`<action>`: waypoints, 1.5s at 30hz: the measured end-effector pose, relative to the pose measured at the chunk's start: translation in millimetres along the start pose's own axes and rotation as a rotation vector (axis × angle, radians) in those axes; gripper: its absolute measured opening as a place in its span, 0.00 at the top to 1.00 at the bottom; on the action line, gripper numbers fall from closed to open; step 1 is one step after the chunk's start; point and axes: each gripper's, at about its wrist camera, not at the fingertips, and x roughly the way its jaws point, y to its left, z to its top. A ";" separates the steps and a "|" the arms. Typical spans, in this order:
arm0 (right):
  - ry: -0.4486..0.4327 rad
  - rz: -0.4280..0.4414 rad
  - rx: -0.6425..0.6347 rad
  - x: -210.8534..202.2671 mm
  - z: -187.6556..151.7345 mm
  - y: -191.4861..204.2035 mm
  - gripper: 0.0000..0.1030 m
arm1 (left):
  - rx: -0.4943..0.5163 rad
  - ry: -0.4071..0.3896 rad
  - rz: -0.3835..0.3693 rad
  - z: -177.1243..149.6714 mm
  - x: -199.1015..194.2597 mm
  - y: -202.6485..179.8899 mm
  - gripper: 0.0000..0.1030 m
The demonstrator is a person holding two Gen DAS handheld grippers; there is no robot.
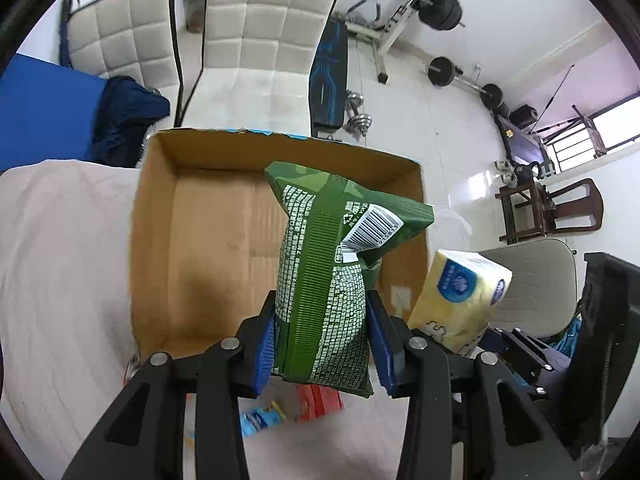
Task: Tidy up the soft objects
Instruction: 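Carry both packs into the box and open both tools to release them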
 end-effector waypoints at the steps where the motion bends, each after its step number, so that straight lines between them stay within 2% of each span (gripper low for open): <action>1: 0.011 -0.014 0.007 10.7 13.6 1.8 0.36 | -0.003 0.017 0.000 6.6 6.9 0.4 0.63; 2: 0.022 -0.023 0.014 28.5 31.8 14.9 0.36 | -0.008 0.038 -0.002 15.0 18.3 3.9 0.63; 6: 0.070 -0.065 0.021 78.0 62.9 16.0 0.36 | -0.028 0.113 -0.024 36.9 56.5 10.4 0.63; 14: 0.127 -0.155 -0.003 143.6 111.3 9.5 0.36 | -0.047 0.196 -0.050 60.8 116.1 17.9 0.63; 18: 0.171 -0.164 0.008 167.0 121.1 5.6 0.36 | -0.045 0.218 -0.034 63.5 130.0 17.7 0.66; 22: 0.197 -0.176 0.011 180.9 122.9 0.3 0.35 | -0.035 0.214 -0.010 60.2 127.5 18.4 0.65; 28: 0.224 -0.192 -0.010 179.9 112.3 -0.8 0.32 | 0.008 0.199 0.098 59.2 118.7 18.8 0.62; 30: 0.213 -0.204 -0.017 175.7 107.9 -0.7 0.24 | 0.009 0.187 0.117 54.4 113.9 21.9 0.53; 32: 0.201 -0.223 -0.025 169.5 101.1 0.0 0.17 | 0.018 0.168 0.137 49.8 107.9 24.3 0.50; 35: 0.194 -0.225 -0.022 165.4 95.1 -0.9 0.15 | 0.040 0.137 0.172 42.6 96.8 27.8 0.49; 37: 0.174 -0.221 -0.012 156.7 86.2 -3.2 0.06 | 0.054 0.105 0.183 36.9 86.7 28.8 0.37; 38: 0.161 -0.215 -0.008 150.1 79.6 -3.7 0.02 | 0.061 0.086 0.190 33.8 81.8 28.6 0.24; 40: 0.127 -0.220 -0.002 137.0 68.5 -3.6 0.02 | 0.075 0.038 0.213 26.6 69.1 29.0 0.09; 41: 0.110 -0.222 0.001 132.8 66.3 -3.9 0.01 | 0.083 0.020 0.221 22.9 63.7 28.6 0.05; 45: 0.021 -0.235 -0.004 98.3 39.6 3.1 0.00 | 0.100 -0.053 0.254 4.2 40.5 26.1 0.05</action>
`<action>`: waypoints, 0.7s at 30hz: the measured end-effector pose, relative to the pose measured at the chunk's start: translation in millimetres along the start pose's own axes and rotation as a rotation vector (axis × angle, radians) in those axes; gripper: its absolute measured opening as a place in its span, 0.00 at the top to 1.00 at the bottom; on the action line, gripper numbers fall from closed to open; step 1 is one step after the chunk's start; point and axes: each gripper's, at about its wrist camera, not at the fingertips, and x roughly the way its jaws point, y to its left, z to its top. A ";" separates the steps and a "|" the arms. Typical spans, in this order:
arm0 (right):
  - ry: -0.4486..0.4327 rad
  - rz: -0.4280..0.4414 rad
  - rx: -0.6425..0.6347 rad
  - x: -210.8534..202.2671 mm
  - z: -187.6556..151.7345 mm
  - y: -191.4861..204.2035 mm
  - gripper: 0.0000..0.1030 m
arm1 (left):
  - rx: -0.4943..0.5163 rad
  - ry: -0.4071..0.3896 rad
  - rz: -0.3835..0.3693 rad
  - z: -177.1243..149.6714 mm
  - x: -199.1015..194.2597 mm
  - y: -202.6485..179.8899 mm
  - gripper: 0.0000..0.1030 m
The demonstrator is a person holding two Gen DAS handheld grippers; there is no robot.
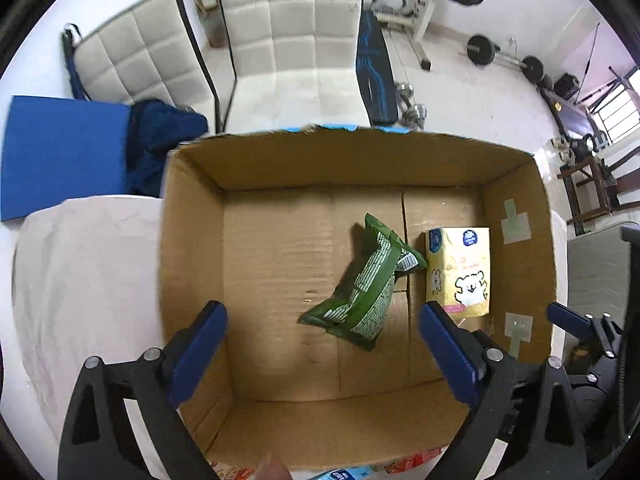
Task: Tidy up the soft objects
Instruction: 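Grasp the blue milk stick with the left tool while the right tool grasps the red snack bag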
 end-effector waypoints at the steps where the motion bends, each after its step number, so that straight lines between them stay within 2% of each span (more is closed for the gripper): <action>1: -0.017 -0.003 -0.002 -7.8 -2.9 5.5 0.00 | -0.003 -0.021 -0.001 -6.7 -8.3 -0.5 0.05; 13: -0.195 0.020 -0.040 -87.8 -43.0 15.6 0.00 | -0.062 -0.184 0.008 -79.1 -93.4 -1.4 0.05; 21: -0.256 0.043 -0.049 -138.3 -76.0 11.8 0.00 | -0.041 -0.283 0.021 -113.1 -144.4 -11.8 0.05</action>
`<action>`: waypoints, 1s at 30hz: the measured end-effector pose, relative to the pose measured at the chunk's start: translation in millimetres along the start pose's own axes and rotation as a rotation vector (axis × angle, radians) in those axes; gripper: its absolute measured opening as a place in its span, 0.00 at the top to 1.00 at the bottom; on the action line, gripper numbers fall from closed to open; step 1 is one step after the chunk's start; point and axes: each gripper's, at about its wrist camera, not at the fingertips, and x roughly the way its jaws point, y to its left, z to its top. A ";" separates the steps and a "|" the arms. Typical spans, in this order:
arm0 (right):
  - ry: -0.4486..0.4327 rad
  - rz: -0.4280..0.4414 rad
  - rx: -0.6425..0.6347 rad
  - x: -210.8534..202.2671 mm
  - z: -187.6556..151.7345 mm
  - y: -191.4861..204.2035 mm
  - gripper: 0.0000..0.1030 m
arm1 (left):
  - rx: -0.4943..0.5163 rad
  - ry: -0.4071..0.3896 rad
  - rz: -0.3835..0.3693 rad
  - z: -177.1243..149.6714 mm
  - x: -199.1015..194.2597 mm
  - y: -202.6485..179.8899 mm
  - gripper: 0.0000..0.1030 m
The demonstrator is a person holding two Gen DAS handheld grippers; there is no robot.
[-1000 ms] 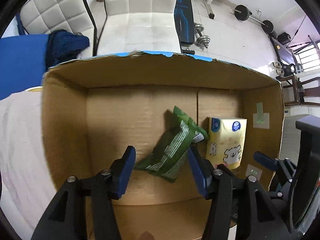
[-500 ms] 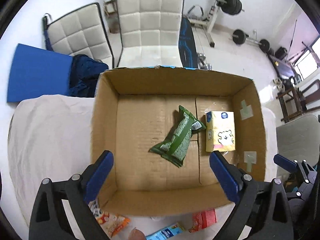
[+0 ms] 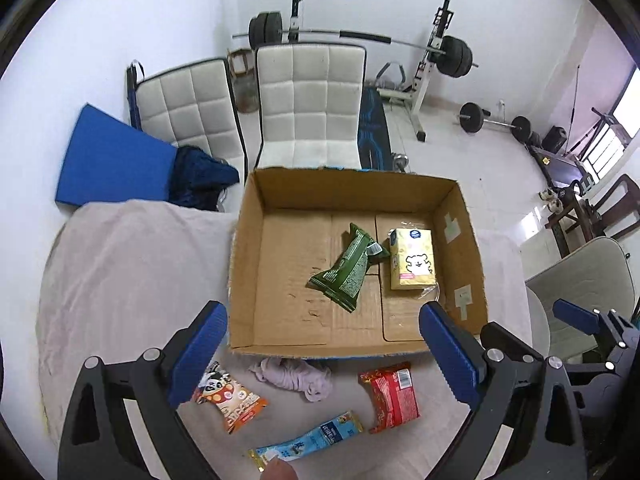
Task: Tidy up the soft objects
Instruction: 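Grasp the blue milk stick with the left tool while the right tool grasps the red snack bag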
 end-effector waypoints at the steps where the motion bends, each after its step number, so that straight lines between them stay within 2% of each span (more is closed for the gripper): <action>1: -0.003 0.010 0.001 -7.3 -2.8 -0.4 0.00 | 0.002 -0.005 -0.003 -1.5 -5.4 -0.6 0.05; 8: 0.000 0.042 0.012 -26.8 -20.5 -3.1 0.00 | 0.008 -0.021 -0.007 -11.7 -24.8 -1.5 0.05; 12: 0.094 0.091 0.009 -8.0 -45.6 -8.1 0.00 | 0.026 0.024 0.021 -32.9 -16.1 11.1 0.05; 13: 0.133 0.115 0.009 1.7 -55.0 -10.1 0.00 | 0.050 0.058 0.052 -46.3 -5.7 14.8 0.05; 15: 0.224 0.108 0.004 31.6 -76.9 -12.6 0.00 | 0.093 0.125 0.081 -68.2 14.9 18.8 0.05; 17: 0.285 0.119 0.012 60.3 -94.2 -16.2 0.00 | 0.139 0.227 0.106 -98.2 46.9 22.9 0.05; 19: 0.363 0.109 0.022 95.9 -111.7 -18.2 0.00 | 0.170 0.351 0.100 -129.2 83.9 25.9 0.05; 22: 0.438 0.109 0.043 133.4 -129.1 -19.8 0.00 | 0.210 0.490 0.078 -165.5 130.6 24.8 0.05; 23: 0.452 0.105 0.047 141.0 -133.6 -20.3 0.01 | 0.225 0.511 0.081 -174.3 141.2 23.3 0.05; 28: 0.500 0.090 0.042 166.9 -144.0 -17.0 0.01 | 0.354 0.644 0.074 -209.6 197.0 4.9 0.25; 29: 0.502 0.088 0.044 170.2 -144.1 -16.6 0.01 | 0.379 0.663 0.072 -214.8 203.6 1.1 0.40; 30: 0.506 0.088 0.044 172.8 -143.7 -15.1 0.01 | 0.394 0.681 0.073 -218.7 209.0 -1.9 0.50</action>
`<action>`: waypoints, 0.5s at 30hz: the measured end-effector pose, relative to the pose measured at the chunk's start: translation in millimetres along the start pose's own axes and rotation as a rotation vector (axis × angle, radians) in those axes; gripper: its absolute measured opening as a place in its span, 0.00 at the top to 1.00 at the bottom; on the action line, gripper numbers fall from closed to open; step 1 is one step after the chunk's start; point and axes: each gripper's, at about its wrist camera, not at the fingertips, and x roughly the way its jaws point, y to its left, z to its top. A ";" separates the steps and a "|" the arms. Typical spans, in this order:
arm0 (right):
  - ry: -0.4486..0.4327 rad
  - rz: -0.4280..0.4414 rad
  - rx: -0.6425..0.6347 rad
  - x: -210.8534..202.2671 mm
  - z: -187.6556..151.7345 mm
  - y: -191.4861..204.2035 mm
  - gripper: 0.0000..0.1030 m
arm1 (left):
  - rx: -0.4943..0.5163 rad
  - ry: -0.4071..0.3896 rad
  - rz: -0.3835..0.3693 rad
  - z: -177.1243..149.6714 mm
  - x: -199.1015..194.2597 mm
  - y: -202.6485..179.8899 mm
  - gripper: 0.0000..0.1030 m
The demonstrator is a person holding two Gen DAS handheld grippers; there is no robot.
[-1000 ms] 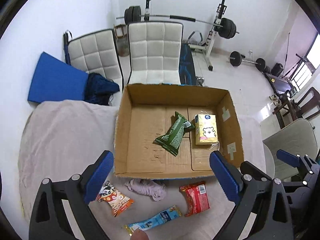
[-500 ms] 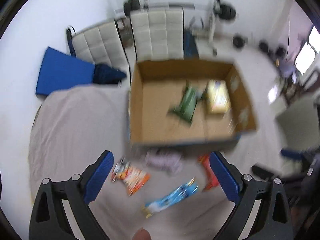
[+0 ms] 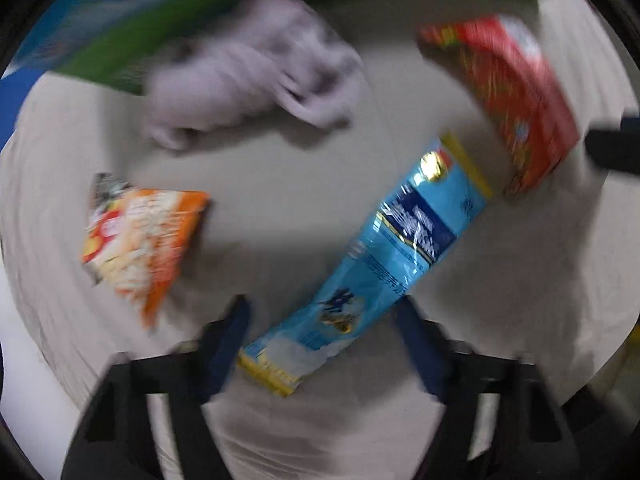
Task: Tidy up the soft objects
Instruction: 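Grasp the blue milk stick with the left tool while the right tool grasps the red snack bag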
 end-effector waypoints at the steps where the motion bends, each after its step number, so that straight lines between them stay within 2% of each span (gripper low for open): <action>1: 0.007 0.004 0.000 1.3 2.9 1.7 0.01 | -0.008 -0.009 -0.021 1.2 -1.1 -0.6 0.56; 3: 0.015 0.011 0.009 5.4 7.2 3.6 0.01 | -0.051 0.005 -0.047 4.0 -2.9 2.9 0.70; 4: 0.020 0.014 0.016 7.9 10.2 4.8 0.02 | -0.085 0.006 -0.057 4.5 -4.2 6.9 0.71; 7: 0.036 0.019 0.034 16.9 18.9 6.5 0.09 | -0.296 0.020 -0.167 -2.5 -4.3 29.3 0.72; 8: 0.047 0.022 0.045 22.0 21.2 6.2 0.14 | -0.400 0.025 -0.233 -8.7 -2.6 39.0 0.72; 11: 0.083 0.028 0.059 35.3 23.1 5.5 0.36 | -0.628 0.046 -0.402 -27.3 6.3 53.5 0.72; 12: 0.086 0.005 0.057 37.6 22.2 4.9 0.43 | -0.655 0.047 -0.422 -30.4 8.0 52.7 0.71; 13: 0.082 -0.001 0.056 37.7 19.5 3.9 0.44 | -0.673 0.047 -0.436 -33.0 9.6 49.6 0.71; 15: 0.102 -0.001 0.049 37.5 11.0 3.0 0.45 | -0.644 0.065 -0.437 -33.6 13.9 39.4 0.71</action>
